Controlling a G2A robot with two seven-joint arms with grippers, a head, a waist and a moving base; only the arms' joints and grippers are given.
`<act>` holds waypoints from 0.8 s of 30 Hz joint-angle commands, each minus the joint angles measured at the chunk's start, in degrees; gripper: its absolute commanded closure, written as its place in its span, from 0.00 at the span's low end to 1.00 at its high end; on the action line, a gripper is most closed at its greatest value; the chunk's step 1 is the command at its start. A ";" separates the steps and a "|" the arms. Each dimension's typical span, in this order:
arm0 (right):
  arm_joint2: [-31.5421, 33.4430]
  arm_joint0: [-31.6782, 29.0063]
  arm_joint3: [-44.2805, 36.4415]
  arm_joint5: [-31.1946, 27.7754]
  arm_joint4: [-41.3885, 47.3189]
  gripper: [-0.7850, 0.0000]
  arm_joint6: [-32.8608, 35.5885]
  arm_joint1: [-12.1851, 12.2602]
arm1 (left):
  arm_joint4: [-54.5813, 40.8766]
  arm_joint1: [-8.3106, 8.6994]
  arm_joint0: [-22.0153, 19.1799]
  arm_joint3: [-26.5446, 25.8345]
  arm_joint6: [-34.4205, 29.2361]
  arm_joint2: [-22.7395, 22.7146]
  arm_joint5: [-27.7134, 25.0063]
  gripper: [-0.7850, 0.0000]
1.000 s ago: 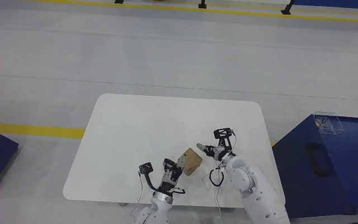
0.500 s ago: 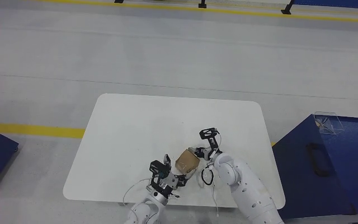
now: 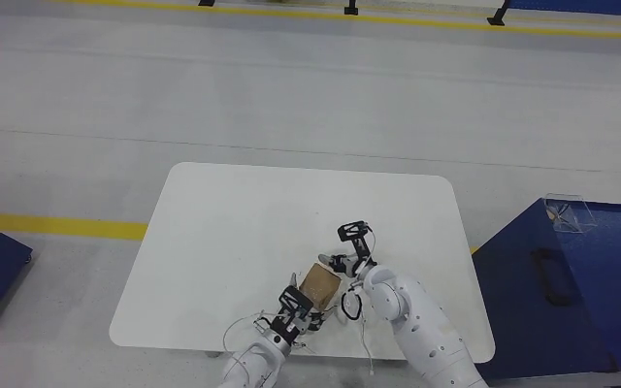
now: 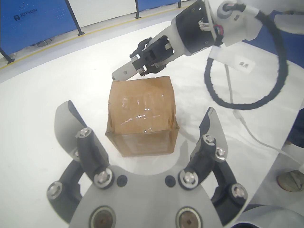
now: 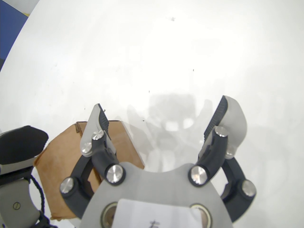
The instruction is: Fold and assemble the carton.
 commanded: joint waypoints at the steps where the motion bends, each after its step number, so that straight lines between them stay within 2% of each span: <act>1: 0.78 -0.33 -0.20 0.30 0.91 0.00 -0.62 0.06 | -1.83 -0.23 -0.52 1.14 -0.52 0.24 0.21 0.00; 5: 1.93 -0.70 -0.41 0.63 3.06 0.00 0.03 0.12 | -4.48 -0.47 -1.66 2.83 -1.01 0.21 0.10 0.00; 6: 1.93 -0.70 -0.41 0.63 3.06 0.00 0.03 0.12 | -4.86 -0.50 -1.84 3.03 -0.91 0.25 0.10 0.07; 7: 1.93 -0.70 -0.41 0.63 3.06 0.00 0.03 0.12 | -4.88 -0.51 -2.00 3.28 -0.82 0.32 0.19 0.26; 8: 1.93 -0.70 -0.41 0.63 3.06 0.00 0.03 0.12 | -5.04 -0.52 -2.10 3.46 -0.66 0.36 0.27 0.53; 11: 1.93 -0.70 -0.41 0.63 3.06 0.00 0.03 0.12 | -6.10 -0.53 -2.15 3.97 -0.30 0.49 -0.52 0.75; 12: 1.93 -0.70 -0.41 0.63 3.06 0.00 0.03 0.12 | -6.44 -0.52 -2.13 4.09 -0.09 0.65 -1.43 0.91; 13: 1.93 -0.70 -0.41 0.63 3.06 0.00 0.03 0.12 | -7.87 -0.52 -1.99 4.14 0.05 0.68 -3.19 1.00; 18: 2.68 -0.95 -0.48 1.90 2.92 0.00 -1.42 0.19 | -12.61 -0.36 -1.13 2.30 1.61 0.22 -7.98 1.00; 20: 4.67 -1.92 -1.27 4.15 4.35 0.00 -4.19 0.31 | -16.60 -0.37 -0.30 0.77 2.49 -0.14 -10.70 1.00; 24: 10.52 -5.21 -5.04 3.89 9.68 0.00 -8.71 0.99 | -28.91 -0.62 1.55 -2.12 2.53 -1.66 -14.67 1.00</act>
